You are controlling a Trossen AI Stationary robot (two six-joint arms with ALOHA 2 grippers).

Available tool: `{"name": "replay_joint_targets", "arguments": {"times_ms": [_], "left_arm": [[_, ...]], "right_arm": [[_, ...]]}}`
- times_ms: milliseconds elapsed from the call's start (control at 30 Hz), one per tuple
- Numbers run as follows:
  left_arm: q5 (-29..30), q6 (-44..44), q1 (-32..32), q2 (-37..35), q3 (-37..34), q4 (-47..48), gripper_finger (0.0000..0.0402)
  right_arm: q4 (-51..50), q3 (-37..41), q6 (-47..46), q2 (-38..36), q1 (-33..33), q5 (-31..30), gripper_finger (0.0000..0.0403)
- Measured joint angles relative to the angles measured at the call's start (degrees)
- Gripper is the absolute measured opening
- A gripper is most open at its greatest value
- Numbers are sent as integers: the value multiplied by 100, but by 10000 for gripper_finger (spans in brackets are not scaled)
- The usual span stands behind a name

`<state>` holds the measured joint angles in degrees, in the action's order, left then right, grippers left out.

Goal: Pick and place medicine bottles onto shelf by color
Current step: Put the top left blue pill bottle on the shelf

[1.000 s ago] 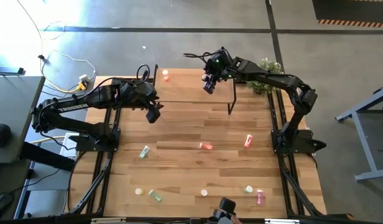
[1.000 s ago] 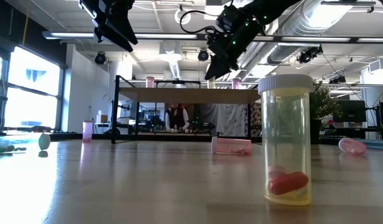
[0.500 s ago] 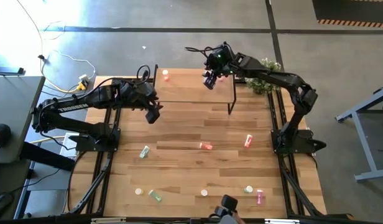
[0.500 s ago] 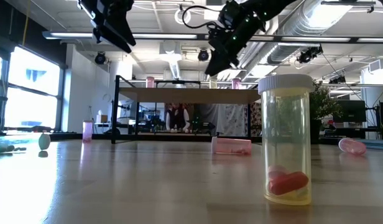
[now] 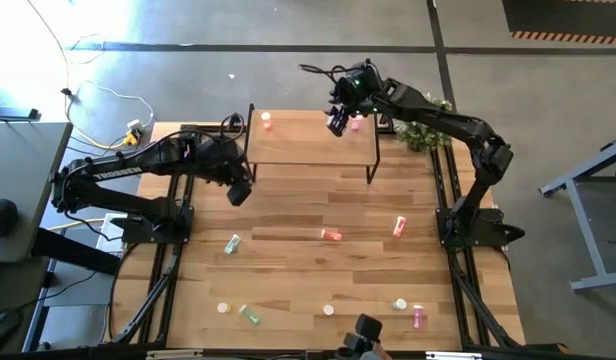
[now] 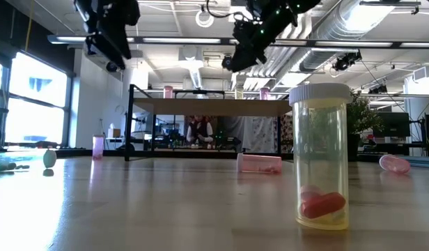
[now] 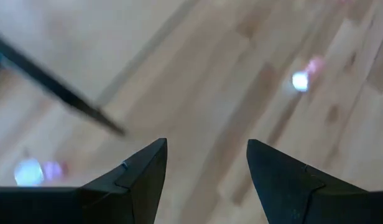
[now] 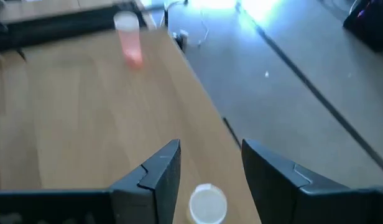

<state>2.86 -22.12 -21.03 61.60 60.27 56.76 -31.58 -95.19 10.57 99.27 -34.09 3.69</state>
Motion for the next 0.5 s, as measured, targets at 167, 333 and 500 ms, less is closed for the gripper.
{"name": "replay_joint_targets", "arguments": {"times_ms": [167, 333, 500], "left_arm": [[170, -669, 548, -4, -47, 590, 213], [202, -1517, 1328, -166, -585, 600, 213], [147, -2491, 2011, -210, -1102, 588, 213]], "right_arm": [[-269, -466, 0, -5, 180, 1, 162], [-446, -701, 102, -8, 345, -206, 162], [-529, -728, -129, -8, 413, -241, 162]]}}
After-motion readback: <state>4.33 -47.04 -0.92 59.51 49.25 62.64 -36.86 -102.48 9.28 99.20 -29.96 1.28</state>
